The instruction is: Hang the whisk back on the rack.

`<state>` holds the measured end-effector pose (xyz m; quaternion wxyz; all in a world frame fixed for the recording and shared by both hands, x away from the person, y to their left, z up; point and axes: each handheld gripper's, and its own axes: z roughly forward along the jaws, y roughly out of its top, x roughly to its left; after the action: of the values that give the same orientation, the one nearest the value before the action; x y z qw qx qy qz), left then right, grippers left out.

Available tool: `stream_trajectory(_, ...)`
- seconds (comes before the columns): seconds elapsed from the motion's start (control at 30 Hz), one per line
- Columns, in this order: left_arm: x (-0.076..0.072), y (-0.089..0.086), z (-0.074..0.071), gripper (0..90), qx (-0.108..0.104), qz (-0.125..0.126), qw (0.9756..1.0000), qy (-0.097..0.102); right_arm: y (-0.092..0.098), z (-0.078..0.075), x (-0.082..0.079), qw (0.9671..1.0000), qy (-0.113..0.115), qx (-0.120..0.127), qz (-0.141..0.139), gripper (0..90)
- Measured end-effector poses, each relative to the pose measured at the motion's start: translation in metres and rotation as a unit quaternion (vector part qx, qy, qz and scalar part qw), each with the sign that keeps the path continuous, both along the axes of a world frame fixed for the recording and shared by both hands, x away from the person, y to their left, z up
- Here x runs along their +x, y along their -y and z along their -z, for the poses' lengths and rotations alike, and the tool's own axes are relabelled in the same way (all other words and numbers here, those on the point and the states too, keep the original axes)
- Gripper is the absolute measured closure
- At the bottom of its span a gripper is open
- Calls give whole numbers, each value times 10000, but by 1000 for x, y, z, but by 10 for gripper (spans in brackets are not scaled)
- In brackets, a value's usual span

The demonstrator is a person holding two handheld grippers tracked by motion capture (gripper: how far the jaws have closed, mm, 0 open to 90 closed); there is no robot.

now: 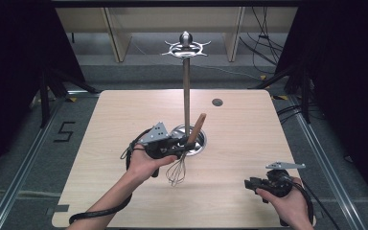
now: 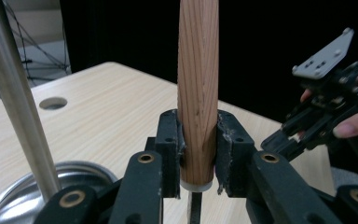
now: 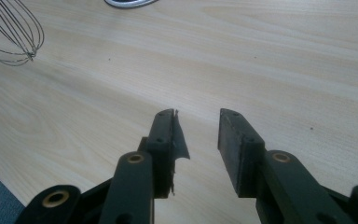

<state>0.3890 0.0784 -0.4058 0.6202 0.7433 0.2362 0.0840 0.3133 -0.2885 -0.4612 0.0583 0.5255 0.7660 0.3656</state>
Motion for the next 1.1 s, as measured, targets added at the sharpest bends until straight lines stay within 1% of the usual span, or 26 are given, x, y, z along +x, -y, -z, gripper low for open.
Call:
stream_trajectory(0.03,0,-2,-1,722,-63,27,10000,24,0,0,0,10000,0,0,0,671)
stream_trajectory(0.07,0,-5,-3,722,-172,33,9998,91,0,0,0,10000,15,32,-17,670)
stream_trajectory(0.23,0,-12,-10,722,-436,21,9990,133,0,0,0,10000,16,37,11,669)
stream_trajectory(0.27,0,-13,-12,721,-477,6,9988,145,0,0,0,10000,-13,74,-3,668)
stream_trajectory(0.3,1,-15,-13,722,-494,20,9986,194,0,0,1,9999,-15,157,-30,668)
stream_trajectory(0.33,1,-15,-13,722,-494,20,9986,194,0,0,1,9999,-15,157,-30,668)
stream_trajectory(0.37,1,-18,-15,722,-549,7,9983,218,0,0,0,9999,30,111,-15,667)
stream_trajectory(0.4,2,-19,-16,722,-584,9,9981,218,0,0,1,9999,-10,147,-25,666)
stream_trajectory(0.43,2,-20,-16,722,-618,-13,9979,215,0,0,0,9999,-24,106,-7,666)
stream_trajectory(0.47,2,-21,-17,722,-638,-25,9976,254,0,0,0,10000,17,41,-3,665)
stream_trajectory(0.6,3,-24,-22,722,-767,-59,9966,302,0,0,1,10000,30,43,-11,664)
stream_trajectory(0.63,3,-25,-23,721,-808,-57,9962,308,0,0,1,10000,40,87,-18,664)
stream_trajectory(0.7,4,-27,-26,722,-837,-50,9959,346,0,0,1,10000,26,37,-5,663)
stream_trajectory(0.77,5,-27,-28,721,-871,-26,9954,385,0,0,1,10000,31,49,-25,663)
stream_trajectory(0.8,6,-28,-30,721,-941,-42,9947,400,0,0,1,10000,29,38,-8,662)
stream_trajectory(0.87,7,-29,-33,721,-975,-65,9944,399,0,0,1,9999,42,90,-11,662)
stream_trajectory(0.93,8,-29,-35,721,-1012,-54,9940,415,-1,0,0,9999,-16,113,12,661)
stream_trajectory(1.1,11,-30,-40,721,-1066,-43,9933,438,0,0,0,9999,-10,112,10,660)
